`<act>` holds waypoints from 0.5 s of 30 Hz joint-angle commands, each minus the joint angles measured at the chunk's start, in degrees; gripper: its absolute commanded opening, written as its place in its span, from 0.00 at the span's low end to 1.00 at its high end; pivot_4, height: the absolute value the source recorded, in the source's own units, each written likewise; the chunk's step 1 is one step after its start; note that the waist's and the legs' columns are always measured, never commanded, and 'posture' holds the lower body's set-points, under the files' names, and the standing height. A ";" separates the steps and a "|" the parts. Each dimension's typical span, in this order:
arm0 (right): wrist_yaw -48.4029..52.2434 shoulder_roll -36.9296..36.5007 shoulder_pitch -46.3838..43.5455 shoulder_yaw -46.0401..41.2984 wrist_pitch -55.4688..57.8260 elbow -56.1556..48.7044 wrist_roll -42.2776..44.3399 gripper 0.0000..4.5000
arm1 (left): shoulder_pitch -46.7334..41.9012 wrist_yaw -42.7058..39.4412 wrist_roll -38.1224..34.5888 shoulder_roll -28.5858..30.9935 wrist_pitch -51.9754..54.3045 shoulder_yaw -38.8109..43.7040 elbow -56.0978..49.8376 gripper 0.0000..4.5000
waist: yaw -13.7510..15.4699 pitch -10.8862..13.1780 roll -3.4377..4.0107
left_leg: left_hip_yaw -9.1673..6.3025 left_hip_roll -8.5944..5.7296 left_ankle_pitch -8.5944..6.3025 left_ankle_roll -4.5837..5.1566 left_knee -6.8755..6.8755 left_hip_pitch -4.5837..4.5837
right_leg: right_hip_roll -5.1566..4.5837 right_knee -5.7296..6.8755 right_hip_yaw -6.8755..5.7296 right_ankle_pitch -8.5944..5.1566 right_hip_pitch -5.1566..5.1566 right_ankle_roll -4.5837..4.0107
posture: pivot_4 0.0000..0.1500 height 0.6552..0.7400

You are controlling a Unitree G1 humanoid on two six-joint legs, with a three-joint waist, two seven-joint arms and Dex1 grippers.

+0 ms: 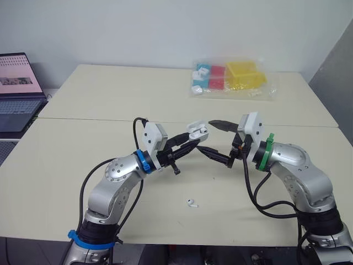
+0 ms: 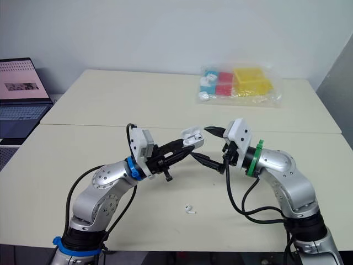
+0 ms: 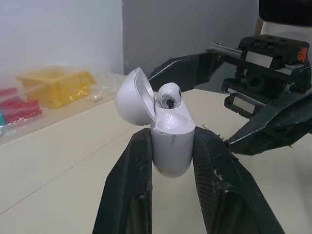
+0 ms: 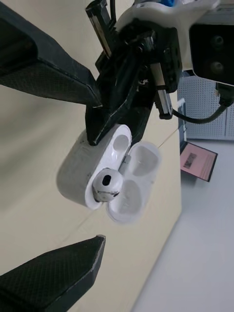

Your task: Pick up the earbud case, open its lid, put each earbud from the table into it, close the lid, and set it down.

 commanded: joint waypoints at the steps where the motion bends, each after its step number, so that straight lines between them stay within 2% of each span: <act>1: 3.81 -7.26 0.02 -6.43 3.82 -6.35 5.16 0.95 | -0.31 2.32 1.10 -0.61 -2.31 1.73 0.13 0.18 | 0.03 0.01 0.01 | 0.01 -0.02 0.00 0.00 0.00 -0.05 | -0.01 0.00 0.01 0.00 -0.04 0.00 | 1.00 0.99; 6: 9.03 -16.78 3.51 -4.75 5.25 -11.54 5.12 0.95 | -0.24 6.03 2.85 -1.04 -4.17 4.18 2.48 0.18 | 0.09 0.01 0.01 | -0.02 -0.01 0.00 0.01 -0.03 -0.06 | -0.01 -0.11 -0.04 0.00 -0.02 0.01 | 1.00 0.99; 9: 8.67 -18.45 4.95 -1.18 8.11 -15.22 5.55 0.95 | -0.26 6.20 3.58 -0.44 -5.09 4.59 2.96 0.18 | -0.12 0.01 0.01 | -0.02 0.03 -0.01 0.01 -0.06 -0.06 | 0.02 -0.15 -0.04 0.00 -0.04 0.00 | 1.00 0.99; 12: 2.59 -16.89 2.60 10.96 16.25 -17.09 -0.67 0.95 | 0.11 5.46 4.22 0.56 -5.98 4.66 3.36 0.18 | -0.23 0.01 0.01 | 0.00 0.05 -0.01 0.00 -0.06 -0.06 | 0.02 -0.11 -0.02 0.00 -0.08 0.01 | 1.00 0.99; 15: 0.22 -14.14 3.21 18.90 15.00 -16.70 -5.92 0.95 | 0.36 5.30 4.03 1.16 -5.74 4.85 3.00 0.18 | -0.09 0.01 0.01 | -0.02 0.03 0.00 0.00 -0.04 -0.08 | 0.01 -0.06 -0.04 0.00 -0.12 0.01 | 1.00 0.99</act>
